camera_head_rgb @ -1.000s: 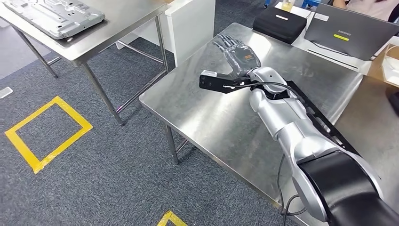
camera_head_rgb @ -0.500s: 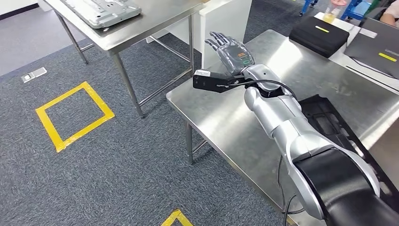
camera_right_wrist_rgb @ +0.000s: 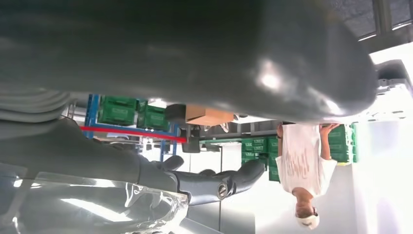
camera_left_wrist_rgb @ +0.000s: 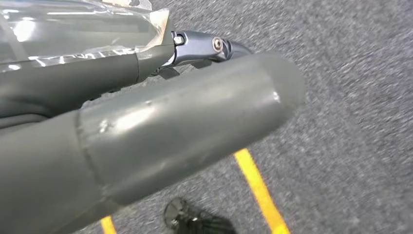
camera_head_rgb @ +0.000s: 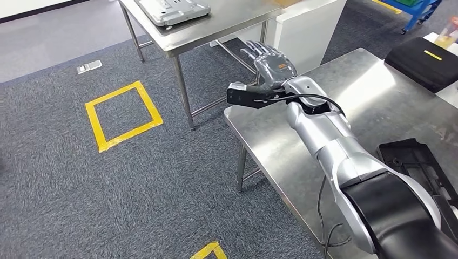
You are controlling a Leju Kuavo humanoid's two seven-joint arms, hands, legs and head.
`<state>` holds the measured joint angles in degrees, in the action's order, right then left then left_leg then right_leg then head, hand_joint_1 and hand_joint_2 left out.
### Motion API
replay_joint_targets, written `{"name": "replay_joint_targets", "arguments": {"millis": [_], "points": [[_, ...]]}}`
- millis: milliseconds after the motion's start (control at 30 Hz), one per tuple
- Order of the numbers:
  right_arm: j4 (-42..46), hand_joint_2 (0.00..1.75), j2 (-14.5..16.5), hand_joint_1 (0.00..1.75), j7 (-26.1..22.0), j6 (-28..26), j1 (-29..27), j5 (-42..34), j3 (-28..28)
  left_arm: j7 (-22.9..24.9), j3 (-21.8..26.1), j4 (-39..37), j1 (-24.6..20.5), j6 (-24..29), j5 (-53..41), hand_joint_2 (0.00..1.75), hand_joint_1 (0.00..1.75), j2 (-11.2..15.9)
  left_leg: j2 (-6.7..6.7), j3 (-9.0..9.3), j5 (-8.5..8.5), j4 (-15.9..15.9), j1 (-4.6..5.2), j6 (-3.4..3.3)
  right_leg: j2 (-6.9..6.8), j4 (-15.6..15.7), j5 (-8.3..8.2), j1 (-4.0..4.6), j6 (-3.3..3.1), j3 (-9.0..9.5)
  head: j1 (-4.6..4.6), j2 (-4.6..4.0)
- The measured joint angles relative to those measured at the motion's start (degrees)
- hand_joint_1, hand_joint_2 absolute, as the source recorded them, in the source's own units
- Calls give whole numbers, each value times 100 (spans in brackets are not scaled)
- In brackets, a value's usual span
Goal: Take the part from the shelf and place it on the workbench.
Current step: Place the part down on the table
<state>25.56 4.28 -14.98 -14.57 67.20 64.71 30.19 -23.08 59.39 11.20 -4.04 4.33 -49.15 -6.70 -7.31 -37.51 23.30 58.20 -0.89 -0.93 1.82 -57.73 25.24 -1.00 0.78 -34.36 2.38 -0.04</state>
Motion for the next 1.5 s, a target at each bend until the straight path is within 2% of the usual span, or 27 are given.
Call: {"name": "replay_joint_targets", "arguments": {"millis": [100, 167, 200, 267, 333, 400, 467, 533, 567, 633, 700, 733, 767, 833, 900, 967, 1000, 1033, 1067, 1133, 1200, 1233, 1267, 1333, 1400, 1433, 1500], "points": [[3, 0, 4, 0, -7, -11, 10, -3, 7, -20, -1, -3, 1, -9, -7, 0, 0, -14, 557, -342, 380, 726, 10, 66, -179, 38, 15, 10, -109, 77, 42, 0], [2, 0, -8, 0, -8, -16, -4, -4, 10, -32, -3, -4, -8, -11, -11, 0, 0, -18, 667, -697, 641, 1401, -15, 91, -308, 37, 40, 39, -142, 102, 52, 0], [1, 0, -11, 0, -6, -18, -11, -4, 12, -37, -4, -5, -7, -13, -13, 0, 0, -21, 681, -790, 653, 1550, -24, 96, -377, 36, 51, 49, -153, 108, 52, 0], [1, 0, -14, 0, 3, -23, -19, -4, 15, -45, -2, -5, -1, -14, -14, 0, 0, -21, 736, -628, 397, 1202, -31, 89, -506, 35, 77, 59, -150, 129, 54, 0], [2, 0, -20, 0, 11, -34, -11, -4, 17, -52, -2, -5, -7, -15, -15, 0, 0, -19, 965, -196, 84, 428, -3, 49, -623, 32, 121, 93, -111, 166, 56, 0], [3, 0, -31, 0, 15, -48, 3, -5, 20, -58, -3, -5, -17, -18, -17, 0, 0, -21, 1093, 20, -5, 34, 46, -5, -729, 31, 165, 134, -53, 192, 37, 0], [4, 0, -28, 0, 17, -57, 8, -6, 24, -62, -3, -5, -16, -20, -21, 0, 0, -24, 971, 18, 0, -3, 74, -65, -830, 41, 196, 148, 3, 216, 15, 0], [5, 0, -30, 0, 19, -61, 8, -5, 27, -68, -2, -5, -8, -19, -22, 0, 0, -28, 846, 52, -30, -54, 60, -139, -688, -79, 286, 138, 42, 170, 12, 0], [5, 0, -40, 0, 20, -63, 5, -4, 28, -75, -1, -5, -11, -19, -22, 0, 0, -28, 784, 72, -47, -79, 46, -177, -536, -309, 402, 128, 39, 65, 4, 0], [1, 0, -81, 0, 29, -66, -22, 1, 29, -96, 0, -5, -24, -19, -23, 0, 0, -25, 651, 82, -52, -89, 37, -221, -272, -1095, 724, 95, 1, -324, -10, 0], [-6, 0, -118, 0, 37, -66, -73, 3, 32, -110, 0, -5, -30, -23, -30, 0, 0, -24, 480, 84, -47, -87, 37, -229, -214, -1717, 896, 84, 21, -678, -21, 0], [-8, 0, -128, 0, 38, -67, -90, 4, 36, -113, 0, -5, -28, -24, -34, 0, 0, -25, 392, 85, -47, -85, 37, -228, -203, -1710, 841, 83, 60, -711, -26, 0], [-9, 0, -134, 0, 38, -68, -97, 4, 40, -115, 0, -5, -27, -25, -39, 0, 0, -26, 305, 88, -46, -80, 37, -225, -181, -1468, 696, 78, 109, -631, -27, 0], [-10, 0, -143, 0, 37, -70, -88, 6, 51, -117, 0, -5, -28, -23, -46, 0, 0, -26, 145, 80, -32, -50, 45, -199, 28, -627, 314, 38, 188, -268, -33, 0], [-13, 0, -132, 0, 36, -69, -84, 14, 64, -108, 0, -5, -29, -20, -50, 0, 0, -21, 19, 50, -16, -16, 56, -147, 200, -115, 106, 8, 171, -35, -32, 0], [-14, 0, -88, 0, 36, -68, -85, 21, 78, -88, 2, -5, -18, -13, -49, 0, 0, -18, -90, 23, -20, -21, 42, -73, 130, -57, 85, 23, 81, 1, -34, 0], [-13, 0, -62, 0, 36, -68, -81, 20, 82, -78, 4, -6, -7, -9, -49, 0, 0, -17, -78, 13, -13, -14, 32, -39, 71, -38, 76, 17, 35, 24, -36, 0], [-12, 0, -32, 0, 33, -68, -73, 20, 85, -70, 7, -7, 1, -7, -48, 0, 0, -18, 29, -14, 32, 48, 35, -8, 8, -11, 69, 9, -16, 52, -24, 0], [-12, 0, -8, 0, 28, -68, -64, 19, 87, -64, 9, -8, 3, -4, -45, 0, 0, -18, 197, -90, 136, 221, 43, 19, -59, 15, 65, -1, -62, 84, -13, 0], [-14, 0, 21, 0, 20, -67, -58, 19, 91, -56, 10, -9, -10, 0, -39, 0, 0, -21, 554, -407, 471, 892, 40, 60, -196, 34, 86, 21, -136, 132, 11, 0], [-19, 0, 24, 0, 21, -66, -71, 20, 93, -52, 11, -9, -14, 2, -36, 0, 0, -24, 655, -757, 699, 1537, 9, 91, -346, 32, 113, 53, -171, 152, 10, 0], [-22, 0, 24, 0, 22, -67, -81, 20, 95, -52, 11, -9, -11, 2, -36, 0, 0, -26, 672, -808, 671, 1600, -4, 99, -420, 31, 126, 63, -176, 156, 12, 0], [-24, 0, 24, 0, 22, -69, -89, 20, 97, -52, 13, -9, -8, 2, -36, 0, 0, -26, 695, -749, 554, 1456, -13, 101, -486, 30, 138, 70, -176, 163, 12, 0], [-25, 0, 24, 0, 22, -77, -95, 20, 100, -53, 16, -9, -7, 2, -36, 0, 0, -21, 899, -341, 200, 687, -15, 86, -611, 28, 175, 87, -150, 192, 15, 0], [-27, 0, 13, 0, 22, -85, -93, 17, 101, -57, 19, -9, -14, 2, -36, 0, 0, -20, 1073, -19, 23, 110, 18, 40, -721, 24, 224, 135, -93, 223, 3, 0], [-28, 0, 9, 0, 22, -88, -94, 15, 101, -60, 21, -9, -17, 1, -36, 0, 0, -20, 1080, 24, 23, 28, 41, 15, -772, 26, 245, 156, -64, 237, -10, 0], [-28, 0, 11, 0, 23, -93, -97, 11, 103, -64, 26, -9, -15, 1, -34, 0, 0, -19, 940, 33, 16, 1, 55, -44, -859, 29, 284, 172, -4, 251, -27, 0]]}}
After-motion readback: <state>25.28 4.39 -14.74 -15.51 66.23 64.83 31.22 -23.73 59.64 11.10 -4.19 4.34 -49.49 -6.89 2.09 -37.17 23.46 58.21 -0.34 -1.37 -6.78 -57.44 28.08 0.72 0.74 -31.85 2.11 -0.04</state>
